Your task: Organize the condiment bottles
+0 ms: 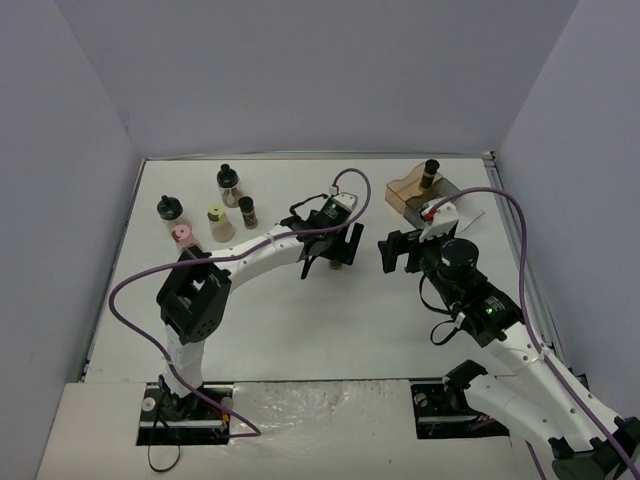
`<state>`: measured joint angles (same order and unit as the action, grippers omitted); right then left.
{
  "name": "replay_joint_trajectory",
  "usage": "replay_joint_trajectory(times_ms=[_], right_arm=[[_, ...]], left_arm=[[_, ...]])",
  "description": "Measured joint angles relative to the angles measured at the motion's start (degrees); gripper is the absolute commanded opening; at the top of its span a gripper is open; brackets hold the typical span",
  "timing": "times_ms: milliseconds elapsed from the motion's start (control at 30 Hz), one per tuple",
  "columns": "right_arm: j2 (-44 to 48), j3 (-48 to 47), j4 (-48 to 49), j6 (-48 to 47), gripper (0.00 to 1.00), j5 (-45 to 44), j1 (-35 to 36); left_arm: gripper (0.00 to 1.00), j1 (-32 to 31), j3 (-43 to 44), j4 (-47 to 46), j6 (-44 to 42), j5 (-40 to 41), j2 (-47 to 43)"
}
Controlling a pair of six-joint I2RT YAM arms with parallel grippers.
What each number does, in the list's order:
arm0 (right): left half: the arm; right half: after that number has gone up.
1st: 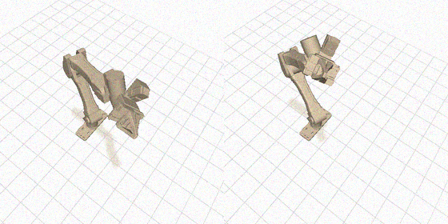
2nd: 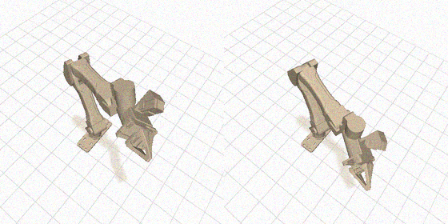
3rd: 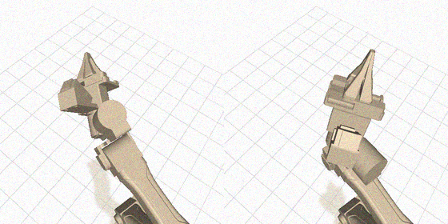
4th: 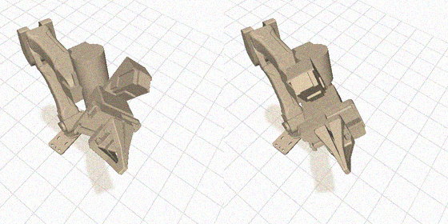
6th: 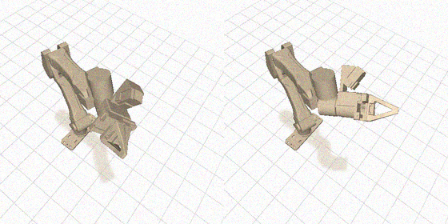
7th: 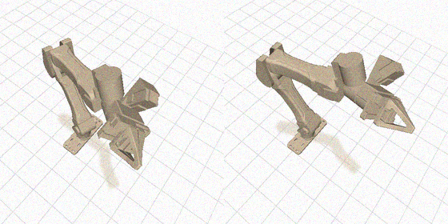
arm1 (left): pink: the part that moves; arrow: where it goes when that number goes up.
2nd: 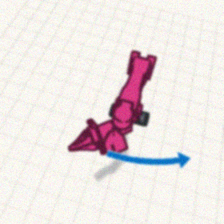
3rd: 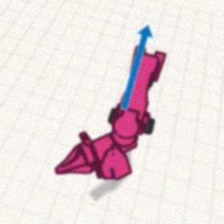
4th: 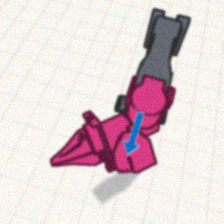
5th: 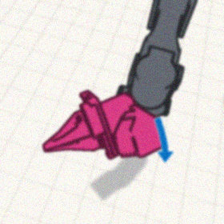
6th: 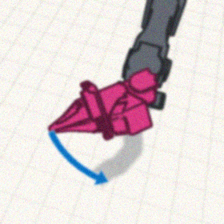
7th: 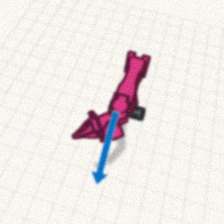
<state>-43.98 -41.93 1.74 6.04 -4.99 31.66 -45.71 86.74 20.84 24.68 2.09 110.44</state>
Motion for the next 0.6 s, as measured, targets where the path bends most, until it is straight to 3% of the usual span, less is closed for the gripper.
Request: replay_joint_trajectory(times_ms=[200, 367, 600], right_arm=[[-2.1, -0.03, 0.35, -0.02, 1.0, 0.48, 0.0], [-7.23, -0.73, 1.83, -0.05, 0.99, 2.43, 0.0], [-21.42, -3.43, 7.9, -0.9, 0.99, 6.96, 0.41]], left_arm=[[0.97, 0.15, -3.6, 0.3, 0.49, 1.38, -3.95], [0.97, 2.32, -7.64, 1.05, 0.67, 2.18, -14.59], [0.97, 13.75, -15.46, 4.71, 0.19, 2.74, -36.14]])
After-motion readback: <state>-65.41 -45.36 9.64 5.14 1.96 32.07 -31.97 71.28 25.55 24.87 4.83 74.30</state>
